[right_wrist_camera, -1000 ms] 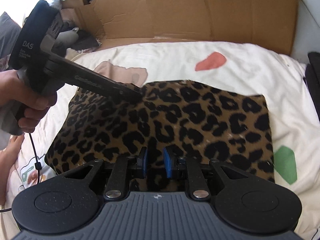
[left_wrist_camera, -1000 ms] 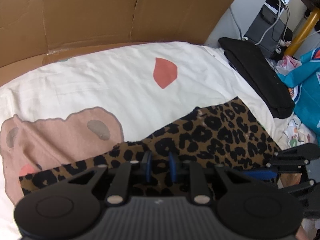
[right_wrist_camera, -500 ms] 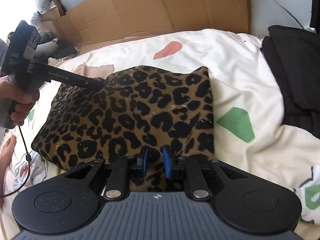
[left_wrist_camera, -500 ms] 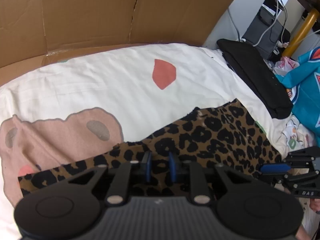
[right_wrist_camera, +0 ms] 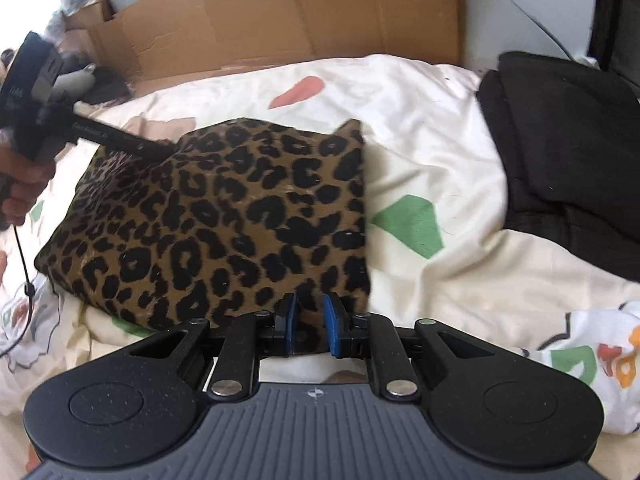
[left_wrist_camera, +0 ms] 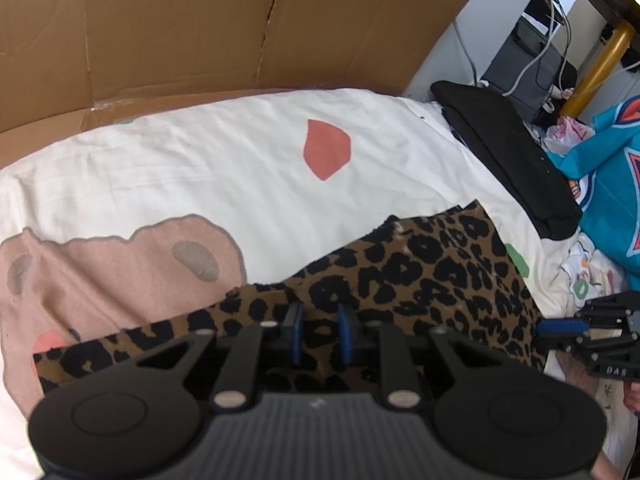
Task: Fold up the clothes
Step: 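Press the folded pants flat with the right gripper while the left gripper holds the edge, then grasp the leopard-print pants edge with the left gripper while the right gripper grasps its corner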
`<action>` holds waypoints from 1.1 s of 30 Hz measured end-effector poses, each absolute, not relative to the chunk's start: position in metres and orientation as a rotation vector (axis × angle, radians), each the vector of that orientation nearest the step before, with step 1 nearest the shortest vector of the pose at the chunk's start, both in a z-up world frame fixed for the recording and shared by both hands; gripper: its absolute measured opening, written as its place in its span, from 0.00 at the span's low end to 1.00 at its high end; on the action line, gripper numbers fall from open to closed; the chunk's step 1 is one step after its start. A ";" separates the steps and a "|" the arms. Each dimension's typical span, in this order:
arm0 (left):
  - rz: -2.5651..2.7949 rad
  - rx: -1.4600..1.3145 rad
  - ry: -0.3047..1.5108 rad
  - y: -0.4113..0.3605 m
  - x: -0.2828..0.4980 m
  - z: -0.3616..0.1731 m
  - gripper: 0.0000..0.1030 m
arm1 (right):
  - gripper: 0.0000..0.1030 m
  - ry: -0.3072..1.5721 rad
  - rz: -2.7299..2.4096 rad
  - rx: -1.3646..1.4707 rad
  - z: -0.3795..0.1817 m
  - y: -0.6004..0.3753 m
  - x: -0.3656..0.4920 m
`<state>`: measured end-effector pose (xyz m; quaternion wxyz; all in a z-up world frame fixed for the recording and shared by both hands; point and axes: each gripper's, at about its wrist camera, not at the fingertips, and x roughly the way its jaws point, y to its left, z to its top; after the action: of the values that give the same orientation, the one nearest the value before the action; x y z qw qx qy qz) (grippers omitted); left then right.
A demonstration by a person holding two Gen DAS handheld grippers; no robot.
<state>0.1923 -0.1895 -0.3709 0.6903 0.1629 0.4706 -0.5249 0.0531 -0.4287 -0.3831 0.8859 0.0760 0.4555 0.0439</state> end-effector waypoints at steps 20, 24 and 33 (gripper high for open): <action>-1.400 0.482 1.074 -0.202 0.096 -0.341 0.19 | 0.21 0.924 0.133 0.248 -0.372 -0.404 0.042; -1.438 0.529 1.084 -0.208 0.068 -0.351 0.19 | 0.21 0.932 0.123 0.260 -0.376 -0.402 0.042; -1.470 0.694 1.029 -0.207 0.040 -0.370 0.18 | 0.21 0.951 0.125 0.250 -0.384 -0.396 0.046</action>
<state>0.0400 -0.2074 -0.3700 0.5720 0.2959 0.4389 -0.6266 0.0460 -0.3956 -0.3844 0.8796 0.1201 0.4563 0.0602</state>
